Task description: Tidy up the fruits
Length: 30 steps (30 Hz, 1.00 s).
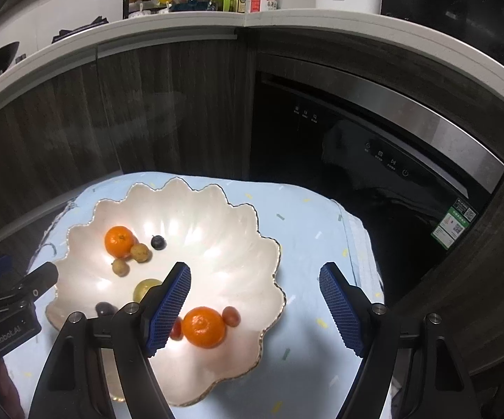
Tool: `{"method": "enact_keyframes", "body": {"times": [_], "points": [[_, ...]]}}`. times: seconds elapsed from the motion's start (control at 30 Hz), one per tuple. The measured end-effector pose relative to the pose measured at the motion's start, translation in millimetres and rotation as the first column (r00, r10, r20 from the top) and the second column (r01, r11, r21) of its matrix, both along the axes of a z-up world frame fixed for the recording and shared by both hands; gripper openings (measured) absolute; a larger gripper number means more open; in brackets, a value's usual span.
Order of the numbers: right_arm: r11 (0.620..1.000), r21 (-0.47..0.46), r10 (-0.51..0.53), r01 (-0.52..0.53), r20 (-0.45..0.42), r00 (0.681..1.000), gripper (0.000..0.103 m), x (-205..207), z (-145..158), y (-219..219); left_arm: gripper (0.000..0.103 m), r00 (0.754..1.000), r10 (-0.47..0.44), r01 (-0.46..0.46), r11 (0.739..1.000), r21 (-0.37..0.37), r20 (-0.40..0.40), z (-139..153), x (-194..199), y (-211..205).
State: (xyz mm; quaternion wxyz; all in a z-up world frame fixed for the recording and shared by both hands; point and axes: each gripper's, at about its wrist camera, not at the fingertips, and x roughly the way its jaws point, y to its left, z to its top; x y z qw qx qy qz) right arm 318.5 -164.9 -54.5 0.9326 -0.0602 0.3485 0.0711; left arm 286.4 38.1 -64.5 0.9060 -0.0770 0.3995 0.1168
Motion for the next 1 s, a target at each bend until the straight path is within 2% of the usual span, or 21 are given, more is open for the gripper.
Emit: {"method": "enact_keyframes", "body": {"times": [0.4,1.0], "points": [[1.000,0.025,-0.002,0.002,0.024,1.000,0.077,-31,15,-2,0.092,0.999,-0.025,0.024,1.000,0.008,0.035,19,-24,-3],[0.998,0.057,-0.018,0.015,0.057,0.998,0.077,-80,24,-6,0.095,0.996,-0.051,0.049,0.998,0.030,0.071,31,-65,-4]]}}
